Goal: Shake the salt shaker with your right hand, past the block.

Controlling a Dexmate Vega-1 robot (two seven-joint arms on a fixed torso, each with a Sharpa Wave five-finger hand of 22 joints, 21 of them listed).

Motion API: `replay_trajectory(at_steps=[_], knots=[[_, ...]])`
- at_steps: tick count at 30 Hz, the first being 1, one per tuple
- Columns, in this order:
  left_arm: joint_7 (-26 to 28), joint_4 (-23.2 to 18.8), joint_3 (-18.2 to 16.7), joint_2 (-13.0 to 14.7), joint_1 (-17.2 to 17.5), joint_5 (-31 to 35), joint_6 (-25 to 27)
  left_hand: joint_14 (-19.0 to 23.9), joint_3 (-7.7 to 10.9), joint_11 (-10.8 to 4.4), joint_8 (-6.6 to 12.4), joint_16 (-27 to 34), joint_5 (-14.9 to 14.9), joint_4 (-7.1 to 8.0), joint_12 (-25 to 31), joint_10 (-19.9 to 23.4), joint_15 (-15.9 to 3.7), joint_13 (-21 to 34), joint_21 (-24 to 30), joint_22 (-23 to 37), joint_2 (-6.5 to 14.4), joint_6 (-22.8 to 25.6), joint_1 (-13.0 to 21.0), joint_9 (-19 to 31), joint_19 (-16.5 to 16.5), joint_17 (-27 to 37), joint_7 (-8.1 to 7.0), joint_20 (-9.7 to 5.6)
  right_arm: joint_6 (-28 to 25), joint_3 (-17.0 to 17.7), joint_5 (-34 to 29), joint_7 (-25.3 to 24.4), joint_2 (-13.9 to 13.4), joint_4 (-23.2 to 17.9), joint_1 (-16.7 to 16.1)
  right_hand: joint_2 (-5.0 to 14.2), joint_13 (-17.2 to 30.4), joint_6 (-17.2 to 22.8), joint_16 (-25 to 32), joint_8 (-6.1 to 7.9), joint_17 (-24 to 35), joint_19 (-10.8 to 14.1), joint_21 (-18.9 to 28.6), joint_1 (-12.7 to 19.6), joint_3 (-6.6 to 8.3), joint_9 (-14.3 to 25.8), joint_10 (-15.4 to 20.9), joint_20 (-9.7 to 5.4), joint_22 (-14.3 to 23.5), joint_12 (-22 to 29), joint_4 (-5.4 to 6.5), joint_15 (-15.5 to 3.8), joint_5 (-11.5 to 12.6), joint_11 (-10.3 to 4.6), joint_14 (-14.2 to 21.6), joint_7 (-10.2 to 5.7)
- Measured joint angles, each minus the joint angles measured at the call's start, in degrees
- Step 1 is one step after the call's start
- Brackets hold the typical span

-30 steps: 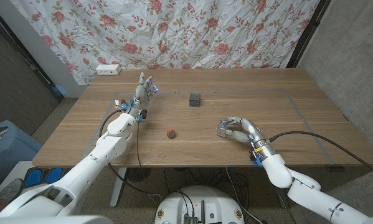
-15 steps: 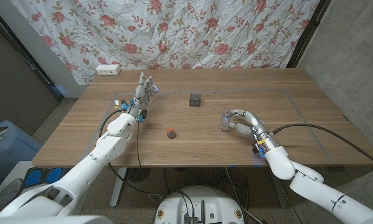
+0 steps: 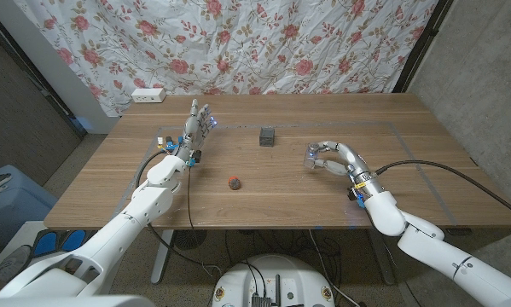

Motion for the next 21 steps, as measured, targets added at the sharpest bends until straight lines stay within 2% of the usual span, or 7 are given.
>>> replay_trajectory(at_steps=[14,15,21], knots=[[0.03,-0.05,0.0,-0.01,0.03,0.0,0.02,0.0,0.0,0.0,0.0,0.0,0.0,0.0,0.0,0.0,0.0,0.0,0.0,0.0,0.0,0.0,0.0,0.0,0.0,0.0,0.0,0.0,1.36,-0.14,-4.33,-2.97,0.17,1.39,2.28,0.15,0.03,0.0,0.0,-0.06,-0.01,0.21,0.0,0.15,-0.08,-0.03,0.3,-0.21,0.0,-0.01,-0.08,-0.2,-0.45,0.32,0.62,0.0],[0.03,-0.05,0.0,-0.01,0.03,0.0,0.02,0.0,0.0,0.0,0.0,0.0,0.0,0.0,0.0,0.0,0.0,0.0,0.0,0.0,0.0,0.0,0.0,0.0,0.0,0.0,0.0,0.0,1.4,-0.14,-4.59,-3.21,0.17,1.41,2.31,0.63,0.03,0.0,0.0,-0.06,-0.01,0.22,0.0,0.62,-0.08,-0.03,0.29,-0.22,0.0,-0.16,-0.08,-0.2,-0.47,0.32,0.62,0.0],[0.03,-0.05,0.0,-0.02,0.03,0.0,0.02,0.0,0.0,0.0,0.0,0.0,0.0,0.0,0.0,0.0,0.0,0.0,0.0,0.0,0.0,0.0,0.0,0.0,0.0,0.0,0.0,0.0,1.51,-0.11,-6.58,-5.21,0.15,1.57,2.54,0.67,0.02,0.21,0.44,0.35,-0.01,0.31,0.0,0.67,-0.08,-0.03,0.31,-0.31,0.0,-0.19,-0.08,-0.17,-0.62,0.3,0.64,0.21]])
